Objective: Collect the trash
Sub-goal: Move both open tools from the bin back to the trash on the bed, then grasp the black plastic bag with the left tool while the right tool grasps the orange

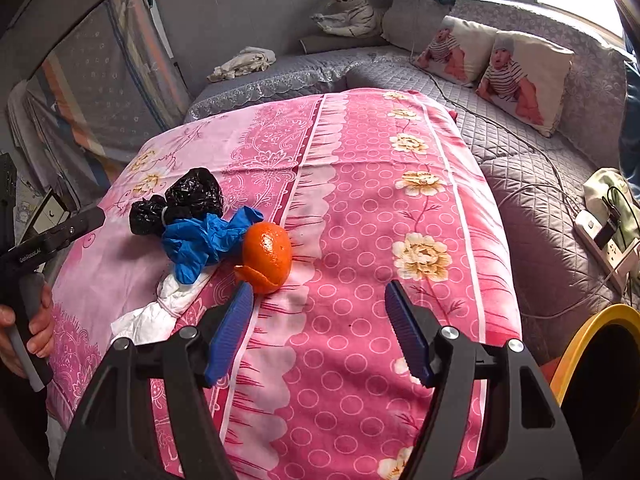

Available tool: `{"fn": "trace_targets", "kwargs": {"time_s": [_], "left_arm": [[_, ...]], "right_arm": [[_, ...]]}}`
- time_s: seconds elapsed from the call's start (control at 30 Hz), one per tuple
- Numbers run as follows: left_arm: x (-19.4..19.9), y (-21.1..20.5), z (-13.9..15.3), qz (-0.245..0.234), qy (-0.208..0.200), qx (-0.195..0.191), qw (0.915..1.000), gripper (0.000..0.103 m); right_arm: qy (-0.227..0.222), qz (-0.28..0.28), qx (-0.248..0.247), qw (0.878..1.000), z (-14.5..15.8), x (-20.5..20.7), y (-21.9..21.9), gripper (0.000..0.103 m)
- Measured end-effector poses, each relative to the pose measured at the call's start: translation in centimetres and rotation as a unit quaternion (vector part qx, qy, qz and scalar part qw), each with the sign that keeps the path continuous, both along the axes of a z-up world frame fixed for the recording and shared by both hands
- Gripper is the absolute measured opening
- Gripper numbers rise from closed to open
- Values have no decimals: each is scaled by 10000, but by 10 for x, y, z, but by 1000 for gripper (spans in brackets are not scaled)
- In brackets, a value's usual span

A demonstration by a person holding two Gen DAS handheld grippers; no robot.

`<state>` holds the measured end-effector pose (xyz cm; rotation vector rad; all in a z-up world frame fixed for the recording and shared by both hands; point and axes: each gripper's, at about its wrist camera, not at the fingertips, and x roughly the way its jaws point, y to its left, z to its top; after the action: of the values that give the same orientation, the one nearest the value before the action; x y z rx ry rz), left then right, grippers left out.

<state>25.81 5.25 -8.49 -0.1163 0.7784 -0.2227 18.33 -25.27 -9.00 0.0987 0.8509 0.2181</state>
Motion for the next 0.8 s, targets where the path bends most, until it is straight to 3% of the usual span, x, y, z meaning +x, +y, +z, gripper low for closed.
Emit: {"fn": "trace_targets", "kwargs": {"time_s": [0.33,0.8], "left_arm": [[22,17,-32,95,284,-218,9993,92],[61,11,-48,154,540,-92,9984,92]], "right_arm": [[102,389,-487,9980,-18,24,47,65],[114,481,-667,9966,-31,43,58,67]]}}
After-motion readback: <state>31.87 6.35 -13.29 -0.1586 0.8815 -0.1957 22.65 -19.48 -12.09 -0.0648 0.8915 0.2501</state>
